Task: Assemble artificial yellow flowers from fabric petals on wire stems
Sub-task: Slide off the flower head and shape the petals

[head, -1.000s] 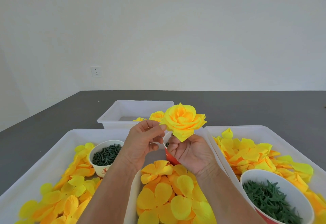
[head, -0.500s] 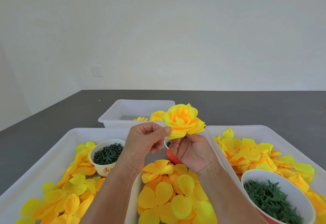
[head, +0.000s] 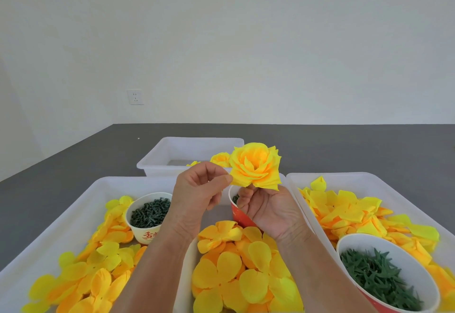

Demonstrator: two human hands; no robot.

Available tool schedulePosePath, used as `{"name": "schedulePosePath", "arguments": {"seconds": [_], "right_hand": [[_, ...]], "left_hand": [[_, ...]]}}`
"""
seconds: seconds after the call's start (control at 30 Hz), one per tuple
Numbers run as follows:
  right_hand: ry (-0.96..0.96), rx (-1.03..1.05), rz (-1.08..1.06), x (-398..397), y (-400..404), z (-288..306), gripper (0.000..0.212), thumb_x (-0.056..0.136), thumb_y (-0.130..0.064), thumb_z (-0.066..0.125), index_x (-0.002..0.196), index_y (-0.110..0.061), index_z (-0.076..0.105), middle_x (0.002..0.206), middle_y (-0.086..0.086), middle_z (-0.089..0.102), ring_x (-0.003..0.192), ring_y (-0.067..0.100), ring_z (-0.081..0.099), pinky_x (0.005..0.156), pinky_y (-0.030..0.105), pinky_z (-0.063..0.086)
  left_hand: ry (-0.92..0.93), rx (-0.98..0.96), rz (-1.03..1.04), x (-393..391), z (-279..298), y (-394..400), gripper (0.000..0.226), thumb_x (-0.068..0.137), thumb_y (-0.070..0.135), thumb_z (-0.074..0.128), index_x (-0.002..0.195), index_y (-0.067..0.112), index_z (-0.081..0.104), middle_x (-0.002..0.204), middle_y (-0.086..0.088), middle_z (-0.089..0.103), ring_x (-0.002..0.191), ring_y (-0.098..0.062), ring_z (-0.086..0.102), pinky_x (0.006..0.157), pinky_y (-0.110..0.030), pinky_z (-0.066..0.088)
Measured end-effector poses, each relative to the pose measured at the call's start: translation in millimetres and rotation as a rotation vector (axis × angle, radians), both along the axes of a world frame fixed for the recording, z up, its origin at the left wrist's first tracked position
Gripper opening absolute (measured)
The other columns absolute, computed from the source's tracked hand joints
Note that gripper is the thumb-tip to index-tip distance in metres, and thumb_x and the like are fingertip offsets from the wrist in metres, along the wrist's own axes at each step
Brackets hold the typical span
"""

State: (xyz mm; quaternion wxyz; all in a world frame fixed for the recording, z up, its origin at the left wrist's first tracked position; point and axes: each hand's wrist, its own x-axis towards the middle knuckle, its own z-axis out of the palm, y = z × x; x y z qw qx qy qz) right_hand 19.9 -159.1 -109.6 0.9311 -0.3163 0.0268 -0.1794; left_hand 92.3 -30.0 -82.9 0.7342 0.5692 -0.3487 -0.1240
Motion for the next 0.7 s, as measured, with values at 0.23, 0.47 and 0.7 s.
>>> {"name": "schedulePosePath", "arguments": {"seconds": [0.23,0.47,0.7], "right_hand": [[0.003,0.042,-0.038,1.4,-0.7,-0.4,0.011,0.069,-0.011,0.058,0.062,-0.007,0.066,0.056,0.004,0.055,0.046,0.014,0.053,0.047,0.021,0.049],[0.039,-0.047,-0.058,0.0,-0.8,0.8,0.013,0.068,-0.010,0.056,0.058,-0.007,0.065,0.054,0.004,0.051,0.046,0.014,0.051,0.047,0.022,0.049],[0.091,-0.026,-0.064,-1.0,-1.9,0.6,0.010,0.070,-0.009,0.056,0.064,-0.006,0.062,0.052,0.003,0.051,0.043,0.013,0.050,0.044,0.020,0.046]], "left_hand": [[-0.064,0.020,0.011,-3.2,1.2,-1.8,0.010,0.076,-0.004,0.068,0.071,0.004,0.065,0.049,0.004,0.051,0.041,-0.007,0.037,0.040,-0.014,0.030],[-0.015,-0.003,0.065,-1.1,0.7,-1.5,0.011,0.079,-0.001,0.066,0.070,0.005,0.064,0.053,-0.005,0.050,0.041,-0.011,0.035,0.038,-0.015,0.029],[-0.077,0.035,0.009,2.7,0.3,0.5,0.017,0.079,-0.001,0.066,0.076,0.014,0.074,0.055,-0.012,0.058,0.042,-0.012,0.046,0.039,-0.015,0.031]]}}
